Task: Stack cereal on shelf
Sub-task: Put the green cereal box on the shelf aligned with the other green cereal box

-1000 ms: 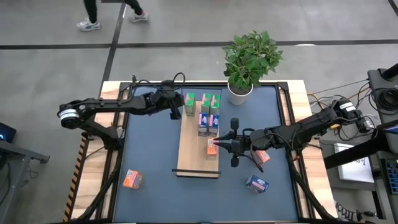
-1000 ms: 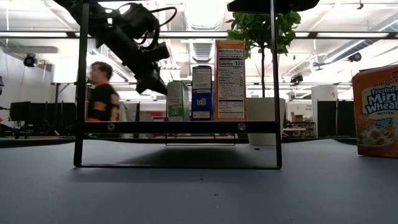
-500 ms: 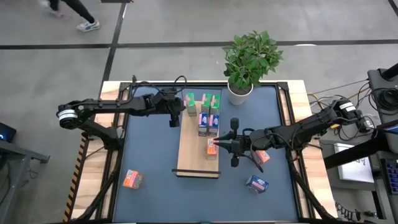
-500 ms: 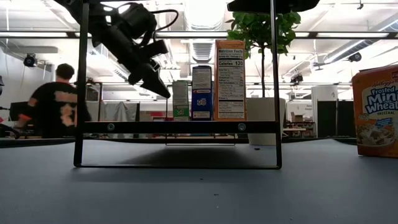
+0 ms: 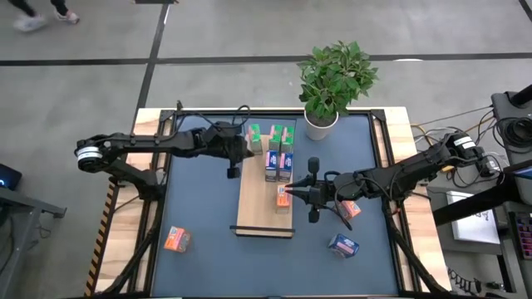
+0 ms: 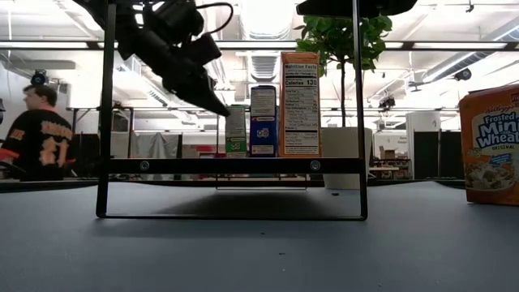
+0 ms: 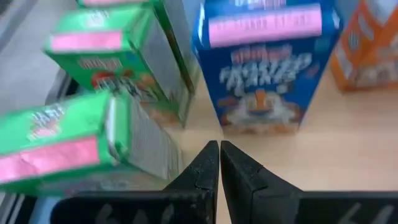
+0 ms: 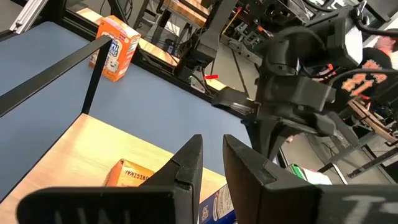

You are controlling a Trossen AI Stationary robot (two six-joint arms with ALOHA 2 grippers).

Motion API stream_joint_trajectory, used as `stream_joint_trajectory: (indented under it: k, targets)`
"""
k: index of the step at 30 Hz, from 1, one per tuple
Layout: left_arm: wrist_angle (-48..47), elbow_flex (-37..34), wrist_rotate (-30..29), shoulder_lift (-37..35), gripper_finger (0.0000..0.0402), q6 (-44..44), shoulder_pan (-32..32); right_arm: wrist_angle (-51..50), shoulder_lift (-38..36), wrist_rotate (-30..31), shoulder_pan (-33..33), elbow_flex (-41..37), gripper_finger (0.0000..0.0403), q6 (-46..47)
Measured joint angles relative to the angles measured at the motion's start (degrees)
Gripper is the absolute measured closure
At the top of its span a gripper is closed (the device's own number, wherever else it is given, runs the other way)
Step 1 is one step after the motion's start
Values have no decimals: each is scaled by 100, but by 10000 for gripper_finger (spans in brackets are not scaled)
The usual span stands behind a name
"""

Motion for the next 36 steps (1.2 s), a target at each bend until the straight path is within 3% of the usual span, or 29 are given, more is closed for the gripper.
stream_joint_trajectory:
  k: [12,36]
  targets:
    - [337,0,-1245,-9,402,-260,-28,0,0,0,0,-1,349,-2]
    - [252,0,-1319,-9,402,-305,-28,-2,0,-1,0,-1,349,0]
